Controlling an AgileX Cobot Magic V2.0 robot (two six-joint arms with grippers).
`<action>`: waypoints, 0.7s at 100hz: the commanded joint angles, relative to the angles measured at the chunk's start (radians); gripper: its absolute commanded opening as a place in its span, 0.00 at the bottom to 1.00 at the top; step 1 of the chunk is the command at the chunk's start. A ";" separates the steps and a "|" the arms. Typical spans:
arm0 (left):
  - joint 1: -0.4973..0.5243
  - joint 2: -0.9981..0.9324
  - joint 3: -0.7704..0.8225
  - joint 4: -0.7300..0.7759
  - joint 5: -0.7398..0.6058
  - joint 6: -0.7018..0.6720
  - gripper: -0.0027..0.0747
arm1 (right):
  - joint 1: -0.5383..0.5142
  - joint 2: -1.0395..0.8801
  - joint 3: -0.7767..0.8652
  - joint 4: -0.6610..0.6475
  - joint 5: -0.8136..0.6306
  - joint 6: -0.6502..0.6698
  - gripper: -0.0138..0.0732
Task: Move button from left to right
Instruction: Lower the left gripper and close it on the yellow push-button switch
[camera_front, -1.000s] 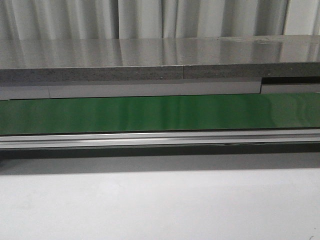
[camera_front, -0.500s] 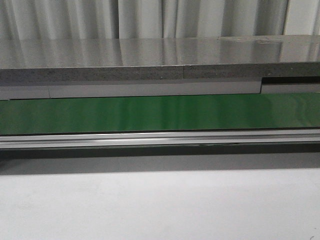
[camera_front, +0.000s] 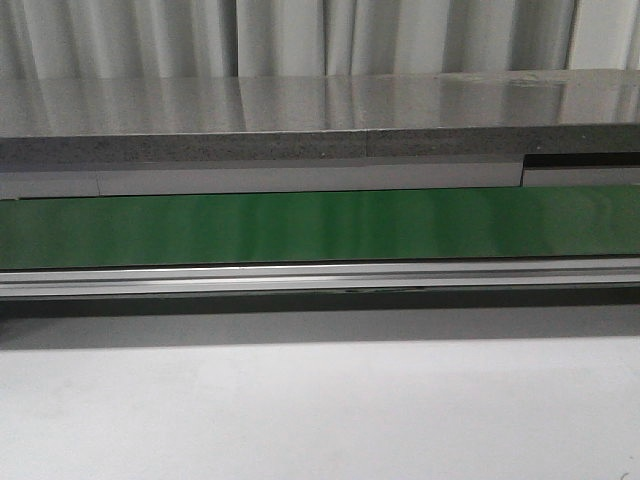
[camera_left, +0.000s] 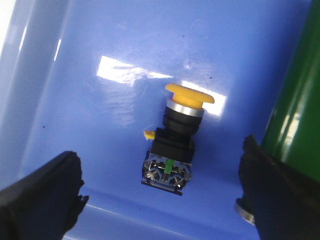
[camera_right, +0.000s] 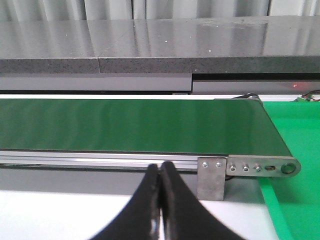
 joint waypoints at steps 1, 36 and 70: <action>0.003 -0.023 -0.033 -0.016 -0.026 0.003 0.83 | 0.000 -0.014 -0.017 -0.007 -0.086 -0.002 0.08; 0.003 0.062 -0.033 -0.014 -0.030 0.003 0.83 | 0.000 -0.014 -0.017 -0.007 -0.086 -0.002 0.08; 0.003 0.131 -0.033 -0.011 -0.061 0.003 0.78 | 0.000 -0.014 -0.017 -0.007 -0.086 -0.002 0.08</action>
